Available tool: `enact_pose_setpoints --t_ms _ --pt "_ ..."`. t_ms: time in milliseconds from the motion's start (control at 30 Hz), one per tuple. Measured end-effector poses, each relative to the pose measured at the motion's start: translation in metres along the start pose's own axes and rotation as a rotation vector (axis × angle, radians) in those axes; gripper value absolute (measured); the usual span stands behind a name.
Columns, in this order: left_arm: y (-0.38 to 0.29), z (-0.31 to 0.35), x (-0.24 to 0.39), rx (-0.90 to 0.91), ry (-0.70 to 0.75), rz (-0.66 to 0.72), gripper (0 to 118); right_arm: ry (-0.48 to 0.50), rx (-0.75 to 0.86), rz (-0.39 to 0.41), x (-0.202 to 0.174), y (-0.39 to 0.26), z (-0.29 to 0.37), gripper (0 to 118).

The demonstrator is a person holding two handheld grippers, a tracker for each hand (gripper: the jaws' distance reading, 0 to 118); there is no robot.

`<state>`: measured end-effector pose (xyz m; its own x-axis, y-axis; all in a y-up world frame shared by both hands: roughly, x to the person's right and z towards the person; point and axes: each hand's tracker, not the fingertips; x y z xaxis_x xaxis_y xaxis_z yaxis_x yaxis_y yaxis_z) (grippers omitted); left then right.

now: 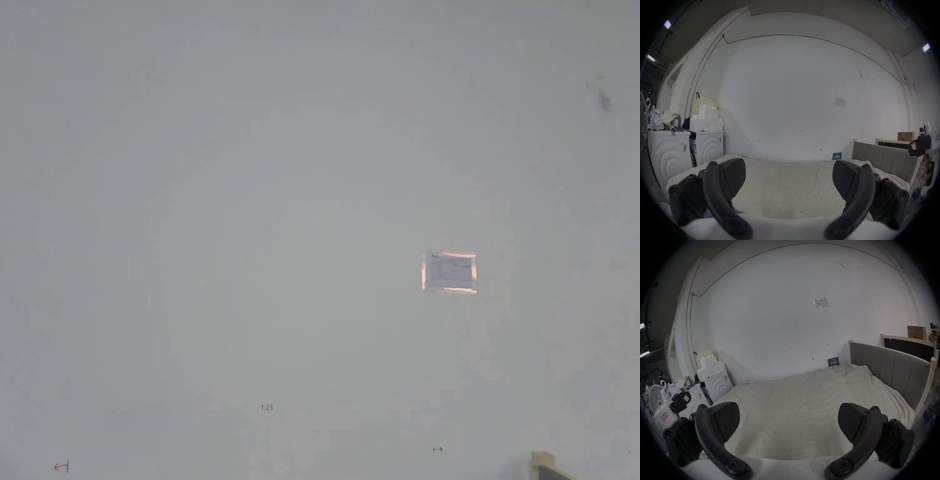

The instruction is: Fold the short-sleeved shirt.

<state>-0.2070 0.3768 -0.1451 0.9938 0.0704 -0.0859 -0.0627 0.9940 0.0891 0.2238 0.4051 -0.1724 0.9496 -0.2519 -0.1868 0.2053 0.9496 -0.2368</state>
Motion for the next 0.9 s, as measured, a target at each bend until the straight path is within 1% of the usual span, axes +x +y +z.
enact_pose_setpoints --t_ms 67,100,133,167,233,300,333,367,433,467,533,567,600,700,800,900 --pt "0.001 0.001 -0.001 0.003 0.003 0.005 111 0.049 -0.042 -0.061 -0.002 0.001 -0.001 118" --pt "0.002 0.001 -0.002 0.004 0.002 0.009 111 0.085 -0.064 -0.059 -0.001 -0.001 -0.002 118" --pt "0.002 0.001 -0.002 0.003 0.004 0.01 111 0.108 -0.063 -0.079 0.0 -0.001 -0.004 118" --pt "0.003 0.0 -0.002 0.001 0.009 0.009 111 0.094 -0.068 -0.108 -0.001 -0.002 -0.004 118" --pt "0.003 0.0 -0.003 0.001 0.016 0.014 111 0.055 -0.103 -0.091 -0.001 -0.006 -0.009 118" --pt "0.003 0.0 -0.003 0.0 0.016 0.019 111 -0.042 -0.054 -0.027 -0.006 -0.011 -0.009 118" --pt "0.004 -0.001 -0.004 -0.004 0.017 0.019 111 -0.073 -0.005 0.028 -0.007 -0.016 -0.008 118" --pt "0.003 -0.001 -0.004 -0.003 0.019 0.017 111 -0.096 0.035 0.109 -0.008 -0.022 -0.009 118" --pt "0.002 -0.001 -0.005 0.001 0.022 0.009 110 -0.11 0.122 0.209 -0.01 -0.033 -0.006 118" --pt "0.002 -0.001 -0.005 0.001 0.023 0.004 111 -0.141 0.18 0.236 -0.012 -0.038 -0.003 118" --pt "0.002 -0.001 -0.005 0.001 0.023 0.004 111 -0.167 0.22 0.29 -0.013 -0.044 -0.001 118" --pt "0.003 -0.002 -0.005 -0.002 0.022 0.008 111 -0.15 0.225 0.298 -0.011 -0.045 0.0 118" --pt "0.004 -0.003 -0.005 -0.008 0.02 0.016 111 -0.139 0.237 0.288 -0.008 -0.047 0.001 118" --pt "0.003 -0.003 -0.003 0.005 0.035 -0.001 111 -0.214 0.272 0.282 -0.008 -0.05 0.002 118" --pt "0.003 -0.004 -0.002 0.009 0.021 -0.006 111 -0.217 0.306 0.299 -0.004 -0.054 0.005 118" --pt "0.004 -0.004 -0.001 0.003 0.009 0.001 111 -0.19 0.362 0.358 -0.004 -0.056 0.007 118"
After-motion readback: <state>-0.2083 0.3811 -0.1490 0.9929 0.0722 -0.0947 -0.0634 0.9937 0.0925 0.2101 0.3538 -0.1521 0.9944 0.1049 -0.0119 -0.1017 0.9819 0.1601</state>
